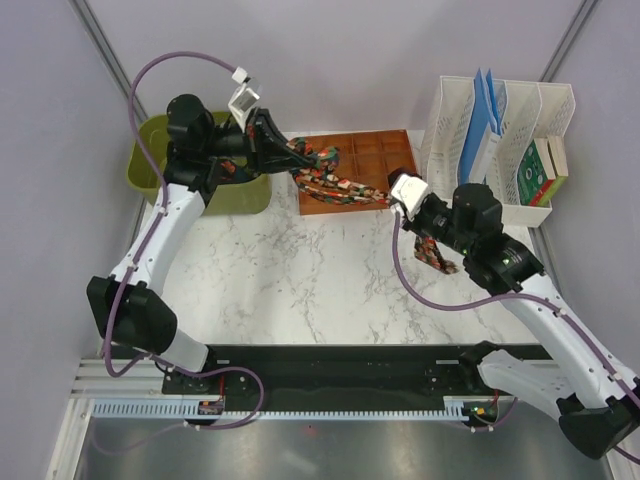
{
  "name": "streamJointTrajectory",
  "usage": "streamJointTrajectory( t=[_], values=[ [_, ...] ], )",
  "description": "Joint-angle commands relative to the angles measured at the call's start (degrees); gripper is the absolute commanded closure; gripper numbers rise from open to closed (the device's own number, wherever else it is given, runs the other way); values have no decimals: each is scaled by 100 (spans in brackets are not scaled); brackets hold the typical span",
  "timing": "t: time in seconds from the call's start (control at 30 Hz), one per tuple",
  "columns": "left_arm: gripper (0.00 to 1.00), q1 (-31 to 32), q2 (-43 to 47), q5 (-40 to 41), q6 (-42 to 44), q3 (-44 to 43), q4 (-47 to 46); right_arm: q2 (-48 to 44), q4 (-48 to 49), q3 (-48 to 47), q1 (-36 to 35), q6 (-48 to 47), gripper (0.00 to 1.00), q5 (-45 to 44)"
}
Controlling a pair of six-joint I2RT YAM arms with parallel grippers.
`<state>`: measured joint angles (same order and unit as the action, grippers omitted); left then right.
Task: Roll the ties
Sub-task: Place the tie at the center of the board.
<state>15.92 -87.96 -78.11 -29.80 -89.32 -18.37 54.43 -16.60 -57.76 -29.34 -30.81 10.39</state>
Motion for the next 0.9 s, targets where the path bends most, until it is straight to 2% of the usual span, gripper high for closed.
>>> streamJointTrajectory(
  t=[0.0, 0.03, 0.13, 0.17, 0.2, 0.23, 0.27, 0.3, 0.33, 0.37, 0.47, 0.57, 0.6, 0.67, 0.7, 0.73, 0.77, 0.8, 0.87],
  values=[
    [91, -807, 534, -1452, 1476, 651, 1098, 513, -2082, -675, -158, -1217, 100, 32],
    [90, -906, 596, -1505, 1608, 1061, 1099, 672, -2215, -675, -255, -1121, 100, 42],
    [73, -1310, 842, -1612, 1863, 1870, 1090, 1331, -1981, -379, -843, -841, 100, -89],
    [36, -1511, 1008, -1437, 1934, 2040, 1125, 1620, -1883, -298, -1028, -752, 100, -334],
    [19, -1583, 1061, -1235, 2082, 2137, 1317, 1719, -1560, -80, -1378, -699, 100, -484],
    [8, -1583, 1079, -363, 3528, 1912, 3468, 1798, -1418, 9, -1512, -646, 100, -607],
    [1, -1462, 975, 281, 4743, 1500, 4794, 1894, -1286, 80, -1583, -628, 100, -783],
    [0, -1252, 878, 922, 5617, 861, 5660, 1965, -1145, 159, -1662, -611, 100, -854],
    [0, -1119, 834, 1433, 6052, 733, 6235, 2044, -1100, 186, -1671, -593, 100, -950],
    [0, -1109, 799, 2256, 5795, 653, 6232, 2201, -1056, 212, -1680, -576, 100, -1178],
    [0, -1310, 859, 2808, 5520, 538, 6171, 2352, -819, 501, -1933, -698, 100, -1766],
    [0, -1433, 1465, 3196, 5520, 959, 5890, 2344, -635, 871, -2478, -585, 100, -2093],
    [0, -1434, 1588, 3188, 5616, 1239, 5976, 2387, -764, 871, -2715, -384, 89, -1842],
    [0, -1408, 1966, 3143, 6414, 1539, 6431, 2536, -993, 827, -2787, -216, 76, -1471],
    [0, -1408, 2106, 3239, 6869, 1914, 6529, 2511, -1255, 923, -2979, -372, 60, -1322],
    [2, -1408, 2273, 3406, 7178, 2101, 6652, 2354, -1328, 1020, -3076, -443, 51, -1347],
    [4, -1408, 2344, 3451, 7495, 2442, 6949, 2248, -1563, 1160, -3138, -513, 44, -1312],
    [6, -1408, 2415, 3495, 8002, 2602, 7031, 2116, -1670, 1196, -3122, -575, 41, -1286],
    [9, -1373, 2486, 3495, 8235, 2919, 7040, 1546, -1846, 1188, -2947, -567, 32, -1067]
  ],
)
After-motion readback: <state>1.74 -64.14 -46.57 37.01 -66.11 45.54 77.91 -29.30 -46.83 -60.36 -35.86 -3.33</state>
